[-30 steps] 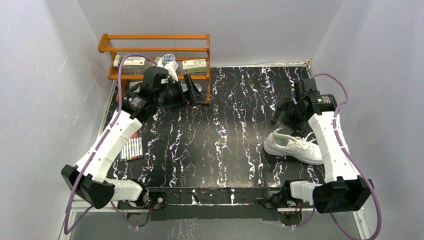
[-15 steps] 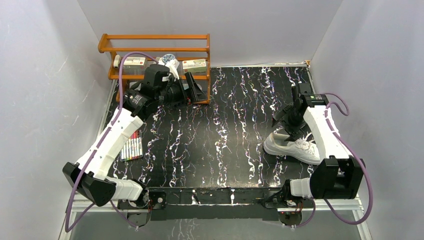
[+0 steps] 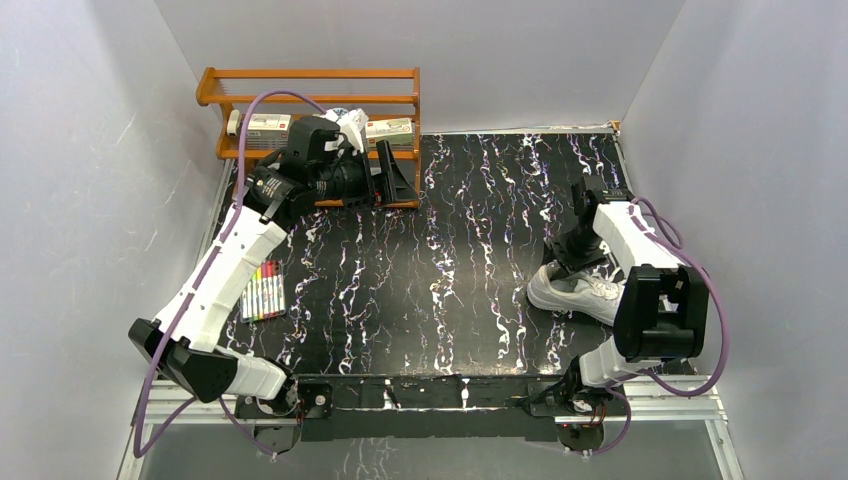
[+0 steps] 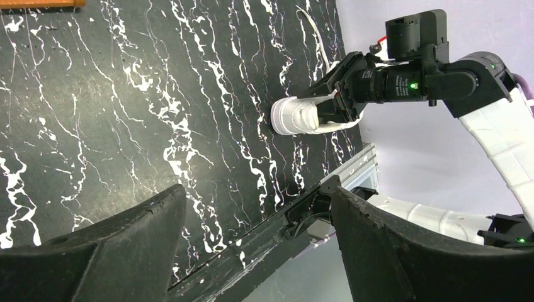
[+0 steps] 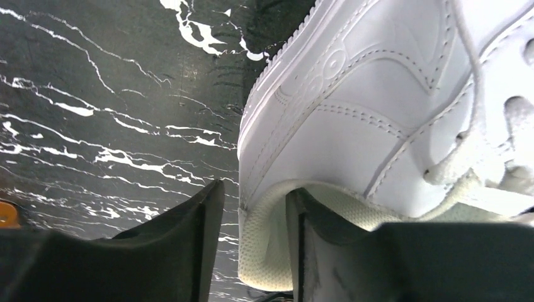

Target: Tie the shoes

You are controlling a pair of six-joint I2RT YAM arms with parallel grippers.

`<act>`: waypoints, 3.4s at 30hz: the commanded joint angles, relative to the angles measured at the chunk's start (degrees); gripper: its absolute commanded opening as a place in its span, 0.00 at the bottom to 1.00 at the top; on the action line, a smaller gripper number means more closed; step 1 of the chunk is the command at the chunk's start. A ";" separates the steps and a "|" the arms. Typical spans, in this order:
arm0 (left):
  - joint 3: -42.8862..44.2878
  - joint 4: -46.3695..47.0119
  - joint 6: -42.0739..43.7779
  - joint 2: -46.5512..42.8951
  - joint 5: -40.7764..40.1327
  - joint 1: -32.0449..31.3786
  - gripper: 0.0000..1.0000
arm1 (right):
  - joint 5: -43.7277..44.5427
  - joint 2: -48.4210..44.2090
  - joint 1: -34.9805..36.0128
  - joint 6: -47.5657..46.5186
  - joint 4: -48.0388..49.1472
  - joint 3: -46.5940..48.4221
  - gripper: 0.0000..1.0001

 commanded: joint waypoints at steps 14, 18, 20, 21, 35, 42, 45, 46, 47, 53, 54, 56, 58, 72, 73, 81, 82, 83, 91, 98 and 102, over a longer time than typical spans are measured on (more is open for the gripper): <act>0.24 2.34 -2.07 -1.57 -2.92 -0.22 0.81 | -3.69 3.37 13.08 -9.35 5.76 4.04 0.15; -0.29 3.15 -2.79 -2.54 -4.98 -0.26 0.81 | -7.91 4.14 21.69 -17.65 10.32 4.75 0.05; -0.48 3.07 -2.63 -3.13 -5.97 -0.21 0.81 | -8.96 5.91 25.72 -21.14 8.44 6.49 0.01; -0.47 3.00 -2.49 -3.31 -6.32 -0.21 0.81 | -12.99 6.75 27.42 -24.45 9.53 6.59 0.00; -1.28 2.35 -2.62 -3.16 -7.43 -0.22 0.81 | -23.36 2.66 48.70 -46.08 8.84 4.60 0.00; -7.31 2.70 -5.22 -6.13 -6.35 -0.21 0.81 | -16.25 -7.03 48.98 -39.55 12.15 -5.82 0.00; -10.54 2.72 -6.75 -6.97 -5.41 -0.21 0.81 | -17.84 -7.16 48.99 -38.83 16.65 -7.33 0.07; -11.47 2.67 -7.13 -6.68 -4.35 -0.21 0.81 | -17.72 -6.61 48.95 -39.02 16.80 -6.55 0.12; -12.26 2.59 -7.61 -6.28 -3.21 -0.21 0.81 | -17.62 -5.91 48.98 -39.09 16.52 -5.45 0.17; -18.97 2.90 -11.13 -3.85 2.60 -0.21 0.82 | -17.74 -4.09 48.97 -40.59 8.33 4.09 0.72; -19.85 3.13 -11.40 -3.23 3.49 -0.21 0.82 | -17.23 -4.68 48.99 -40.78 6.35 5.93 0.74; -21.56 4.47 -11.32 -2.12 5.12 -0.21 0.81 | -17.00 -6.45 48.49 -40.76 4.24 8.73 0.74; -23.10 6.23 -11.30 -0.79 6.20 -0.21 0.81 | -16.87 -8.08 46.42 -41.19 2.61 9.44 0.74; -38.37 31.07 -28.10 12.40 15.15 -0.12 0.79 | -23.14 -12.60 35.41 -46.33 16.91 -7.73 0.67; -39.59 33.22 -30.26 12.65 14.74 -0.15 0.80 | -22.99 -12.44 36.30 -45.90 18.09 -8.30 0.67; -47.84 52.59 -49.11 16.96 13.48 -0.21 0.78 | -17.39 -13.00 39.94 -42.10 23.72 -12.28 0.61; -48.10 53.70 -50.16 17.19 12.81 -0.21 0.77 | -17.31 -12.95 40.31 -41.97 24.48 -12.52 0.60; -48.35 54.68 -51.25 17.36 11.93 -0.21 0.77 | -16.92 -12.74 40.78 -41.92 25.00 -12.63 0.59; -52.75 63.64 -62.26 18.67 9.03 -0.58 0.74 | -11.63 -12.44 43.00 -39.00 25.96 -13.78 0.46; -53.99 64.81 -68.60 19.77 7.20 -3.75 0.65 | -9.37 -12.18 43.80 -37.02 26.34 -13.79 0.40; -54.87 68.79 -71.34 22.46 7.13 -3.82 0.48 | -8.53 -11.43 44.99 -37.31 26.35 -13.14 0.39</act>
